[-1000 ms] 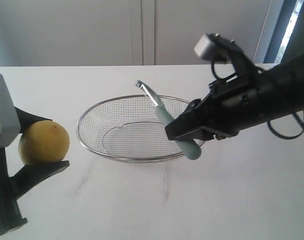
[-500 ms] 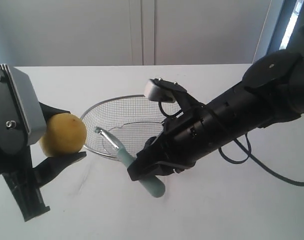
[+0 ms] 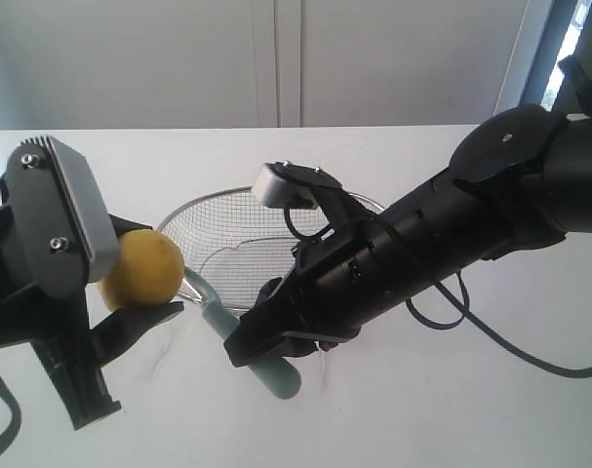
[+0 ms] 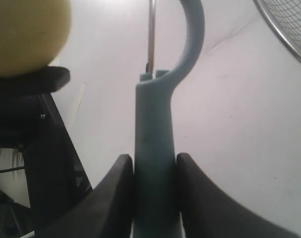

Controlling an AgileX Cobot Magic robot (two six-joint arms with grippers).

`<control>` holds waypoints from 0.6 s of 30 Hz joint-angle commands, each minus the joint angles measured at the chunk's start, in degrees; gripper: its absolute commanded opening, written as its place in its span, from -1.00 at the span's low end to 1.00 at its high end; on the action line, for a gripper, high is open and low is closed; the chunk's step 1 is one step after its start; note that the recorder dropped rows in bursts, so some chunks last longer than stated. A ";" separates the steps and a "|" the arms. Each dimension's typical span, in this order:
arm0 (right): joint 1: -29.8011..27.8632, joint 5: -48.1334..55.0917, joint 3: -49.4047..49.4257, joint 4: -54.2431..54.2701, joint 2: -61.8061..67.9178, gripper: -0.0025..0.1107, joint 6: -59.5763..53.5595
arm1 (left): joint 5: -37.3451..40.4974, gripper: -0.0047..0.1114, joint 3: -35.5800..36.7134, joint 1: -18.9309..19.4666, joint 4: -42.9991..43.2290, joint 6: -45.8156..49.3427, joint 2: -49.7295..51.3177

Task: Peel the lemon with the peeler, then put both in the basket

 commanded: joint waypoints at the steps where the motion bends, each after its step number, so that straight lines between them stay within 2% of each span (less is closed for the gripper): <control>1: 0.21 -0.28 -0.43 0.92 -0.02 -0.96 -0.82 | -2.20 -0.92 0.21 -0.02 -0.78 -1.87 2.02; 18: 0.21 -0.75 -0.43 0.81 -0.24 -0.96 -0.82 | -2.27 -0.92 0.21 -0.02 -0.78 -3.23 2.48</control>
